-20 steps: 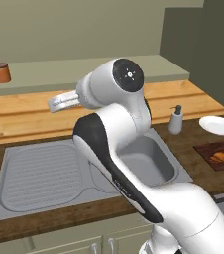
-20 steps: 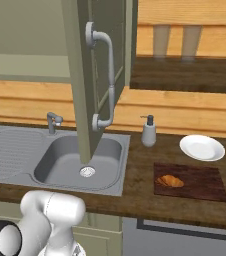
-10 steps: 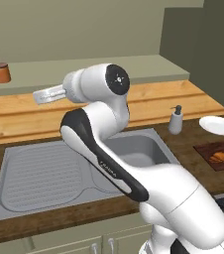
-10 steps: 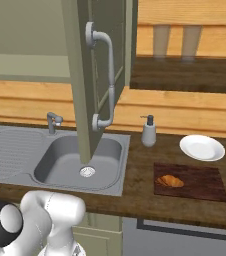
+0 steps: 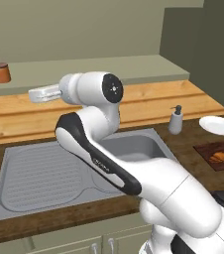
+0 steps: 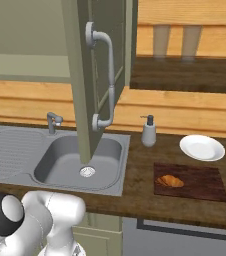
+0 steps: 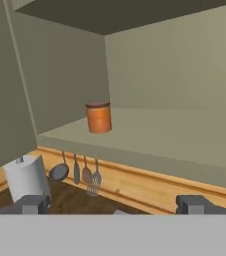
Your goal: From the different types of pastries on the counter, select a croissant and place it on the cutting board. Then retrieve a jar of jam from the cabinet and place it alongside the croissant on the cutting board.
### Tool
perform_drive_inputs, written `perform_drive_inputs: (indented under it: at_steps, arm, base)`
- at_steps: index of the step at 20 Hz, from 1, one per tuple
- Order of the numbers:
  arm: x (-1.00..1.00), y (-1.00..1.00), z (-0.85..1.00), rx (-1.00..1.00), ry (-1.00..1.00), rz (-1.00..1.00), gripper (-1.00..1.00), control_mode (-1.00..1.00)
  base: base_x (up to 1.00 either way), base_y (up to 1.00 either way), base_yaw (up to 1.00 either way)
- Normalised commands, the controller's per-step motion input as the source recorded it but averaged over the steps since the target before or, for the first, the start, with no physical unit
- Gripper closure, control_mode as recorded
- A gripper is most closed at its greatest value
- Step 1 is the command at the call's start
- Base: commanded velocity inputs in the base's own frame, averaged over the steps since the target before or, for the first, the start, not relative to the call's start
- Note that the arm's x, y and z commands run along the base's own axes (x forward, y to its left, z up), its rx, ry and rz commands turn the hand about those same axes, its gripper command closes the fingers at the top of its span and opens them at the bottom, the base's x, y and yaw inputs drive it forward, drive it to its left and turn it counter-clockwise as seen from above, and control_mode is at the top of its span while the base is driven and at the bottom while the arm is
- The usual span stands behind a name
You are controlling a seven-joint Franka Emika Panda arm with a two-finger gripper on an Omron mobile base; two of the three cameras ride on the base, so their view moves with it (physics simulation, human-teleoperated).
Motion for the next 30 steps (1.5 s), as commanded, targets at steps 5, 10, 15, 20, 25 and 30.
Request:
perform_drive_inputs:
  at_steps: [5,10,15,20,25,30]
  arm:
    - [0.34,0.23,0.03,0.05,-0.04,0.00,-1.00,-1.00]
    - [0.40,0.26,0.18,0.02,-0.03,0.00,-1.00,-1.00]
    - [0.34,0.33,0.11,0.00,-0.02,0.00,-1.00,-1.00]
    - [0.36,0.28,0.00,0.00,-0.02,0.00,-1.00,-1.00]
    - [0.21,0.30,0.00,0.00,0.00,0.03,-1.00,-1.00]
    - [0.21,0.31,0.00,0.00,0.00,0.02,-1.00,-1.00]
  base:
    - [0.00,0.00,0.00]
    - [0.00,0.00,0.00]
    - [0.00,0.00,0.00]
    - [0.00,0.00,0.00]
    - [0.00,0.00,0.00]
    - [0.00,0.00,0.00]
